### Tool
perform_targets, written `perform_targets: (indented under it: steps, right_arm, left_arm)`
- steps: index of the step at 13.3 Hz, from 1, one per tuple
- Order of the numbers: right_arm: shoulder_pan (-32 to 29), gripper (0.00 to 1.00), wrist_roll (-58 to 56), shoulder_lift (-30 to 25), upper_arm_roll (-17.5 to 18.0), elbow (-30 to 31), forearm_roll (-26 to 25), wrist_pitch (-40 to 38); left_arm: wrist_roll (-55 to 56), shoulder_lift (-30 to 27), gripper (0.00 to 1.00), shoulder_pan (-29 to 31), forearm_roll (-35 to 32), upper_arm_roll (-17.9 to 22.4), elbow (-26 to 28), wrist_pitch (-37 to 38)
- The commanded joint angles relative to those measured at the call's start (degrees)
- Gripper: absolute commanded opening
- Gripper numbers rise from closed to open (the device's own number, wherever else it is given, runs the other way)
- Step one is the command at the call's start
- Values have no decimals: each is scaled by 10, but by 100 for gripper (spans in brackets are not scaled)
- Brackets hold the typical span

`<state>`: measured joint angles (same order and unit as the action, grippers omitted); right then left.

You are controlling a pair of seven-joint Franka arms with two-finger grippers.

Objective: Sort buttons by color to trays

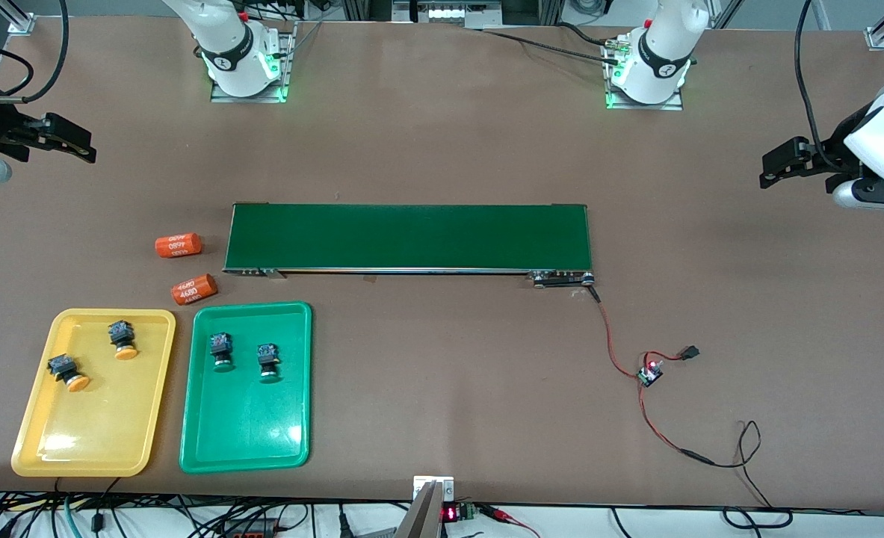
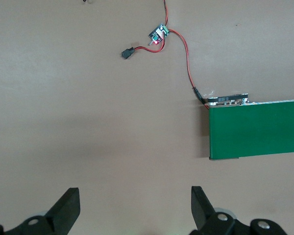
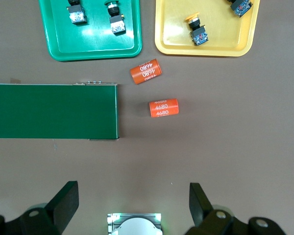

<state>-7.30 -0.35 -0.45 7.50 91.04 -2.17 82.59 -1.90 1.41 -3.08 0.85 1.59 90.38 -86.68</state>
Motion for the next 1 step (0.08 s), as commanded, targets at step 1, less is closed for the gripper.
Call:
perform_targets:
  steps: [1]
  right_arm:
    - [-4,100,8,-3,4,-1,1,-9]
  left_arm:
    - [-8,10,100,1,8,2,-17,5]
